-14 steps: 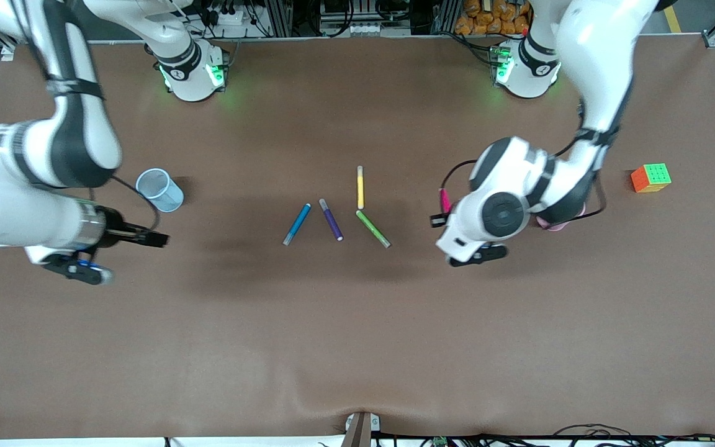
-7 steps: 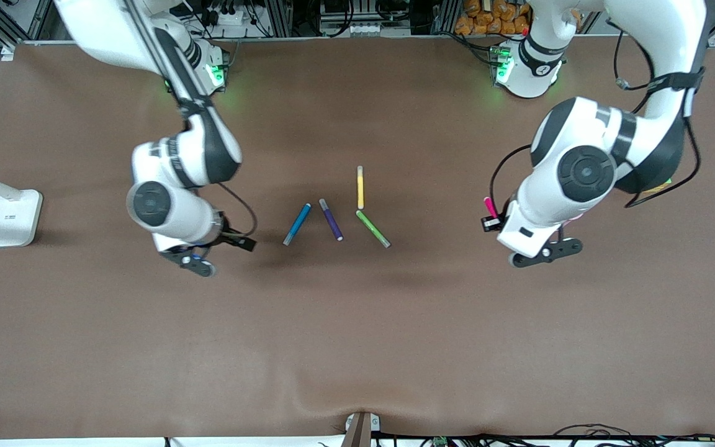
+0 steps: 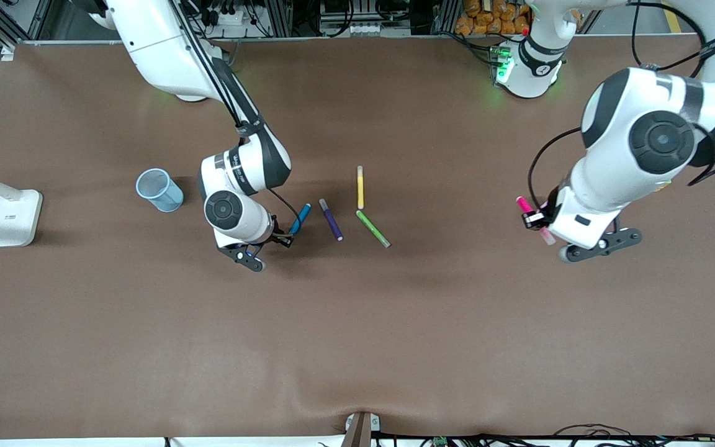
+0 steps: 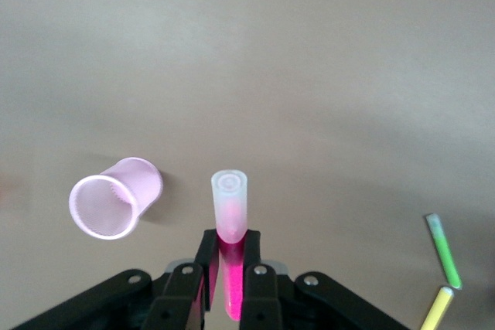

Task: Place pink and blue markers in matching cups
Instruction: 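Hold the pink marker over its cup while the right gripper carries blue marker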

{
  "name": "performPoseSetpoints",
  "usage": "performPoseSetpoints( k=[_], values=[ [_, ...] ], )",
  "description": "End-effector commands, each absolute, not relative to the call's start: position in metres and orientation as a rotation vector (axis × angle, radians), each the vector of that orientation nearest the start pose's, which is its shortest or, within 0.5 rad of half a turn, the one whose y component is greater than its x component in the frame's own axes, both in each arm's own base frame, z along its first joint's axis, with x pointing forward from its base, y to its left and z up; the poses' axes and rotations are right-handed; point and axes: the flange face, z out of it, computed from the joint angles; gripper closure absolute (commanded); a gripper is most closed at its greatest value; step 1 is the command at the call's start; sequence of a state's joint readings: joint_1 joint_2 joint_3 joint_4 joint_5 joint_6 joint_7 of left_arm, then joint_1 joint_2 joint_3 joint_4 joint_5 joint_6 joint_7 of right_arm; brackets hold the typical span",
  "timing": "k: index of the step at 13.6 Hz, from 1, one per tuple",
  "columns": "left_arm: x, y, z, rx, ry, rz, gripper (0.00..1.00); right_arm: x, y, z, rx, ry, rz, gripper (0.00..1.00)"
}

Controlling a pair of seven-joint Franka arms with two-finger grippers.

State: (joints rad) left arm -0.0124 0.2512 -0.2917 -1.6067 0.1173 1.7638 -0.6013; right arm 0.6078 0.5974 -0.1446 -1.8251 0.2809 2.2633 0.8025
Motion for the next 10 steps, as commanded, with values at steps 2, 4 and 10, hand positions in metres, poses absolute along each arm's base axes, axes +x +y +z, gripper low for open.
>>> performPoseSetpoints(
  k=[2,4,10],
  values=[
    [0.593,-0.133,0.491,-2.951,-0.386,0.065,1.00,0.564,0.302,0.193,-3.001,0.797,0.281,0.54],
    [0.587,-0.125,0.499,-2.942,-0.416,0.054,1.00,0.562,0.311,0.190,-3.001,0.771,0.282,0.54],
    [0.576,-0.121,0.508,-2.889,-0.374,0.054,1.00,0.557,0.318,0.183,-3.008,0.754,0.301,0.58]
  ],
)
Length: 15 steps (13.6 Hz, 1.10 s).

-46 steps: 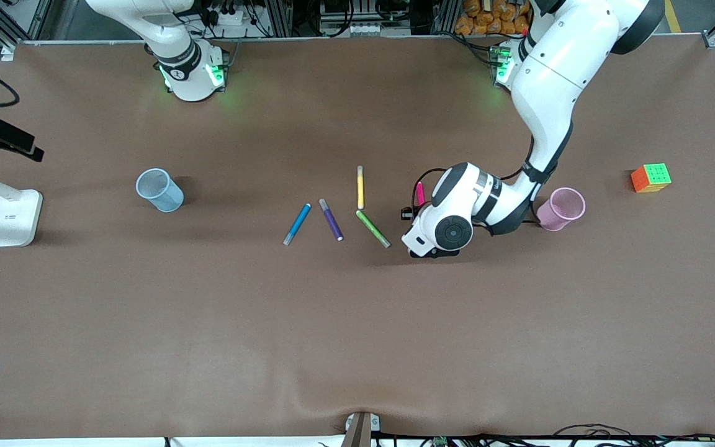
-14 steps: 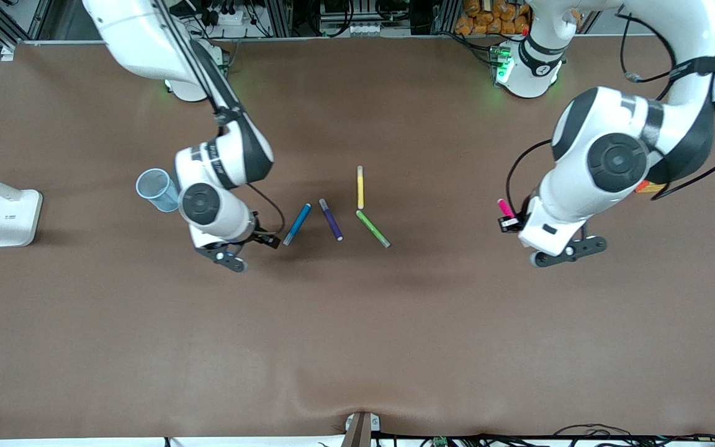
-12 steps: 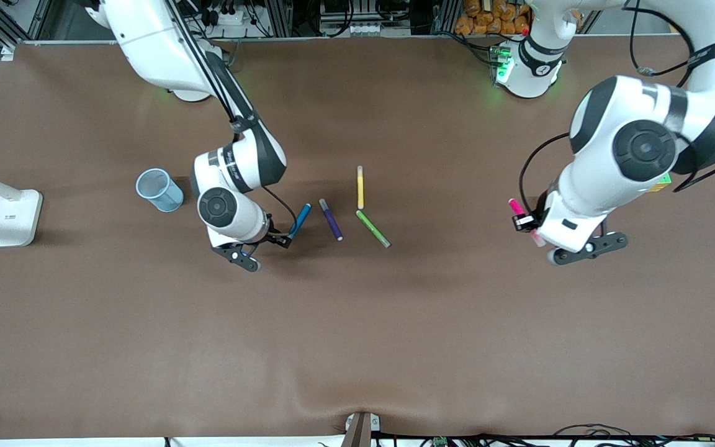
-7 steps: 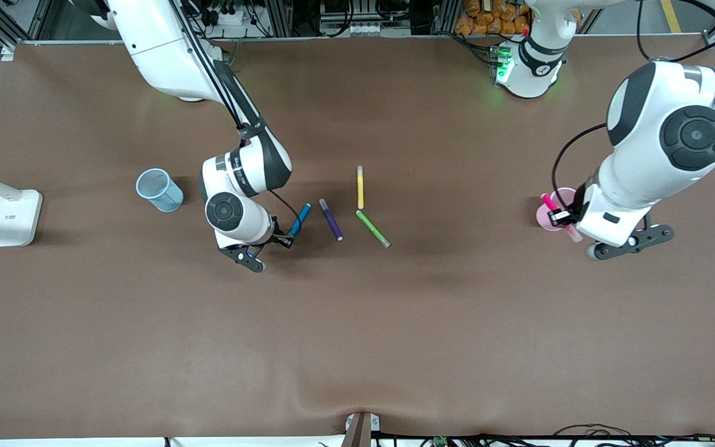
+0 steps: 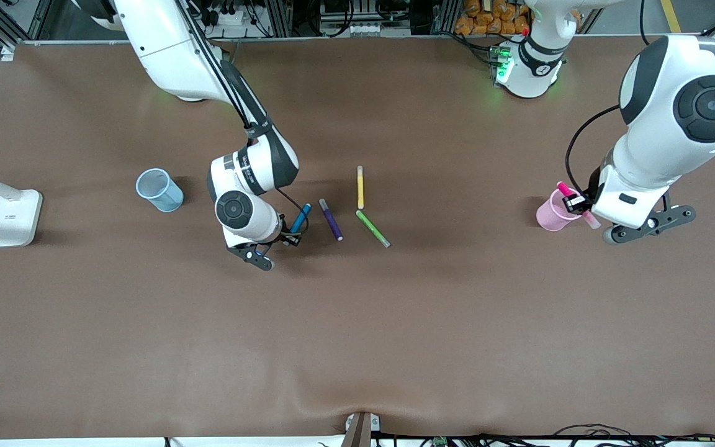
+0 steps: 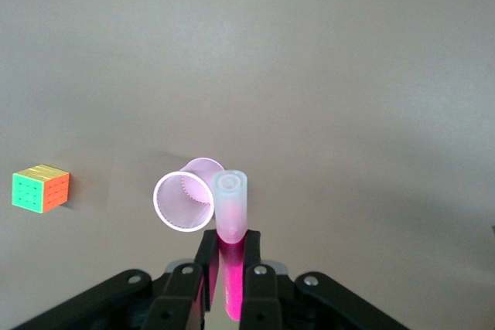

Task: Place pink and blue markers in matching cups
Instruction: 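Hold the pink marker over its cup while the right gripper carries blue marker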

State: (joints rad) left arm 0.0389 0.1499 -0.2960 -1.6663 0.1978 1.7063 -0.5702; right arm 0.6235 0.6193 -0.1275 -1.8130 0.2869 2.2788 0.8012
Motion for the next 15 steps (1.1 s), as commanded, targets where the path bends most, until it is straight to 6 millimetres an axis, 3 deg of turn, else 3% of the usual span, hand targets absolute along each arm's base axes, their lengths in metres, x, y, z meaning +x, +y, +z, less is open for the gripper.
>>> performPoseSetpoints(
  k=[1,4,6,9,10,13,15],
  values=[
    [0.576,-0.121,0.508,-2.869,-0.356,0.043,1.00,0.556,0.319,0.179,-3.011,0.749,0.296,0.64],
    [0.586,-0.121,0.493,-2.854,-0.329,0.055,1.00,0.553,0.326,0.170,-3.015,0.733,0.273,0.70],
    [0.595,-0.122,0.483,-2.840,-0.314,0.057,1.00,0.552,0.328,0.172,-3.017,0.725,0.268,1.00],
    [0.601,-0.114,0.463,-2.841,-0.319,0.099,1.00,0.561,0.321,0.187,-3.018,0.683,0.283,1.00],
    [0.600,-0.112,0.459,-2.837,-0.326,0.110,1.00,0.563,0.315,0.199,-3.036,0.622,0.331,1.00],
    [0.604,-0.087,0.445,-2.825,-0.406,0.129,1.00,0.580,0.268,0.262,-3.041,0.416,0.378,1.00],
    [0.597,-0.070,0.429,-2.817,-0.432,0.147,1.00,0.590,0.224,0.308,-3.017,0.208,0.395,1.00]
  ],
)
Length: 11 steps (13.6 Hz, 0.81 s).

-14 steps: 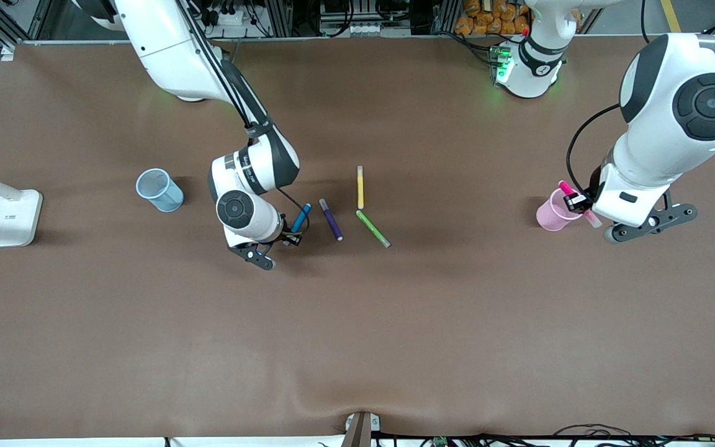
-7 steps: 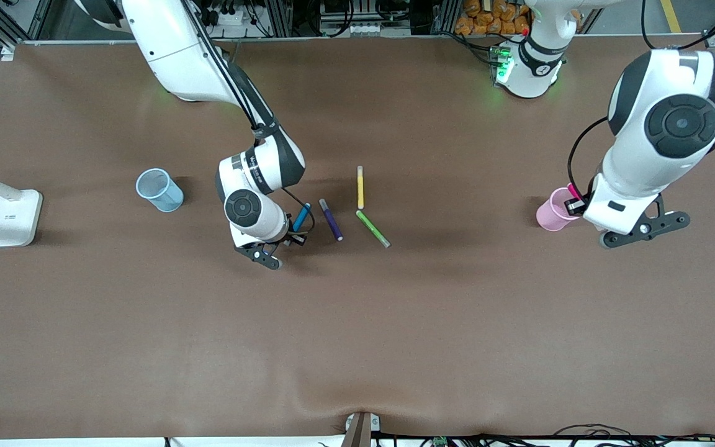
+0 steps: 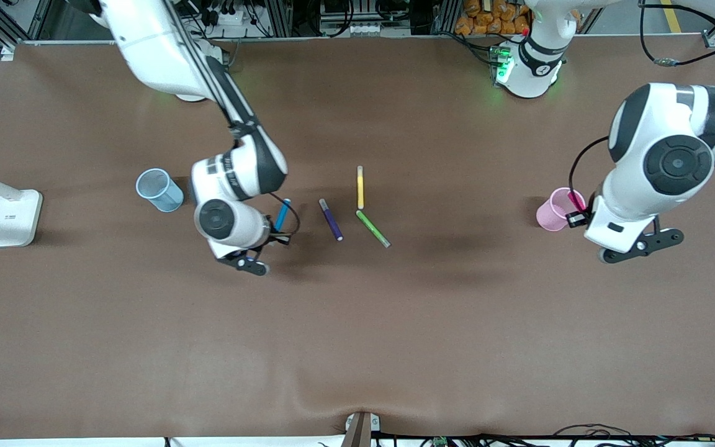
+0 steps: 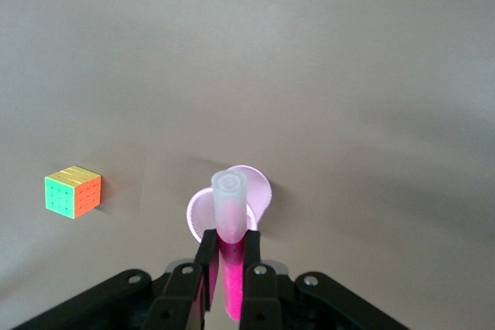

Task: Place pink and blue markers in matching cups
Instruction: 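Hold the pink marker over its cup while the right gripper carries blue marker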

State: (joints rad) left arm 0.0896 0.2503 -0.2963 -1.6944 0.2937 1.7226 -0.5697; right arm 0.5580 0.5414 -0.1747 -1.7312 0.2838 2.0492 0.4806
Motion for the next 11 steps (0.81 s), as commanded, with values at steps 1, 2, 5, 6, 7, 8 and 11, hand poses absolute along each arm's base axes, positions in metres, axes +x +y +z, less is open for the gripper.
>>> performPoseSetpoints(
  k=[1,2,5,6,7,8,11],
  values=[
    [0.591,-0.064,0.421,-2.818,-0.441,0.142,1.00,0.593,0.206,0.330,-2.997,0.120,0.382,1.00],
    [0.584,-0.061,0.413,-2.816,-0.458,0.134,1.00,0.593,0.185,0.351,-2.975,0.022,0.374,1.00],
    [0.562,-0.064,0.400,-2.822,-0.445,0.114,1.00,0.581,0.113,0.381,-2.893,-0.253,0.353,1.00],
    [0.558,-0.064,0.396,-2.825,-0.445,0.101,1.00,0.572,0.095,0.389,-2.873,-0.302,0.334,1.00],
    [0.555,-0.060,0.392,-2.830,-0.450,0.083,1.00,0.565,0.073,0.392,-2.850,-0.346,0.322,1.00],
    [0.551,-0.054,0.387,-2.837,-0.459,0.059,1.00,0.557,0.051,0.393,-2.817,-0.406,0.322,1.00],
    [0.533,-0.056,0.379,-2.858,-0.443,-0.021,1.00,0.538,-0.010,0.386,-2.688,-0.628,0.252,1.00]
  ],
)
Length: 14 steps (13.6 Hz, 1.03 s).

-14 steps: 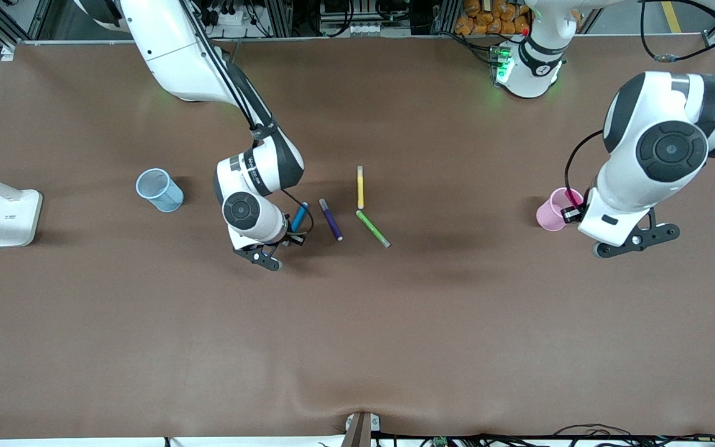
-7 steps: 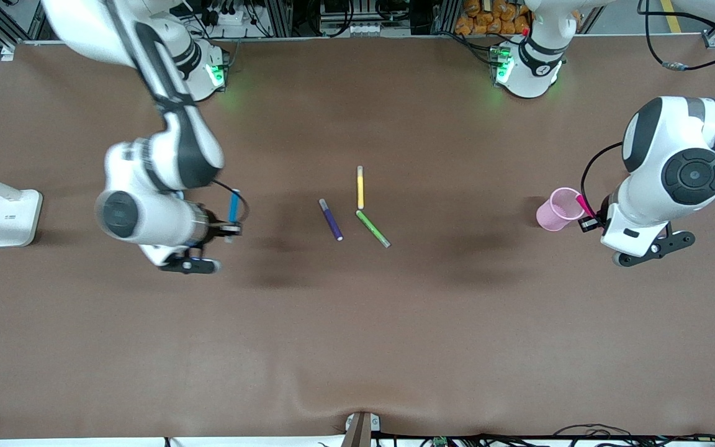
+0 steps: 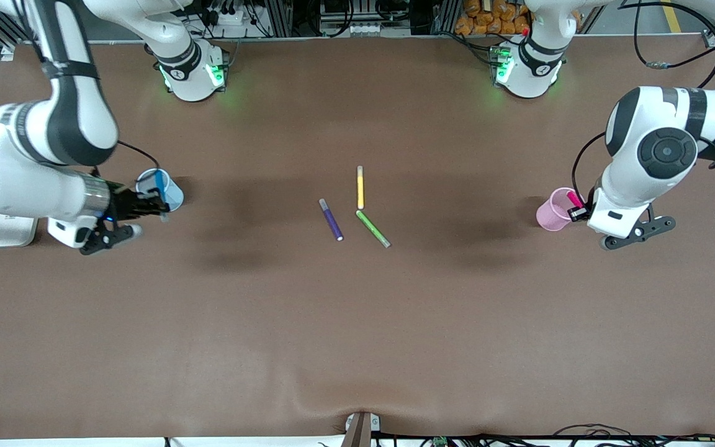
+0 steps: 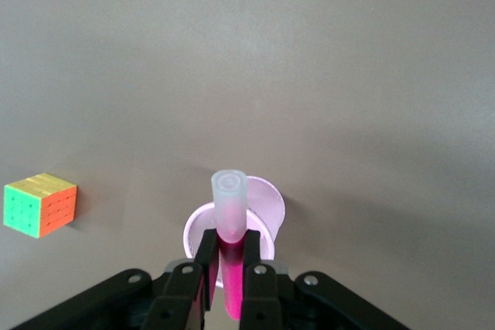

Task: Place pink and blue markers in matching cups
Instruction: 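Hold the pink marker over its cup while the right gripper carries blue marker, then lower both markers into their cups and open both grippers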

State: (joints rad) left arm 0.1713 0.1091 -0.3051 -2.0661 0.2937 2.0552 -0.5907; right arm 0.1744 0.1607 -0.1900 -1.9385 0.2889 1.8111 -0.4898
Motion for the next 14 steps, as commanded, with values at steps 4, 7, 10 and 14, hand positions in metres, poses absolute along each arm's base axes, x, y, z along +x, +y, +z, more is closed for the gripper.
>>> performPoseSetpoints(
  k=[4,7,10,14],
  values=[
    [0.521,-0.050,0.363,-2.886,-0.415,-0.103,1.00,0.527,-0.050,0.373,-2.487,-0.874,0.138,1.00],
    [0.508,-0.040,0.340,-2.911,-0.420,-0.154,1.00,0.518,-0.058,0.354,-2.316,-1.054,0.003,1.00],
    [0.503,-0.028,0.335,-2.910,-0.427,-0.173,1.00,0.508,-0.075,0.329,-2.209,-1.149,-0.085,1.00],
    [0.497,-0.024,0.327,-2.909,-0.397,-0.216,1.00,0.496,-0.080,0.289,-2.096,-1.158,-0.165,1.00]
  ],
)
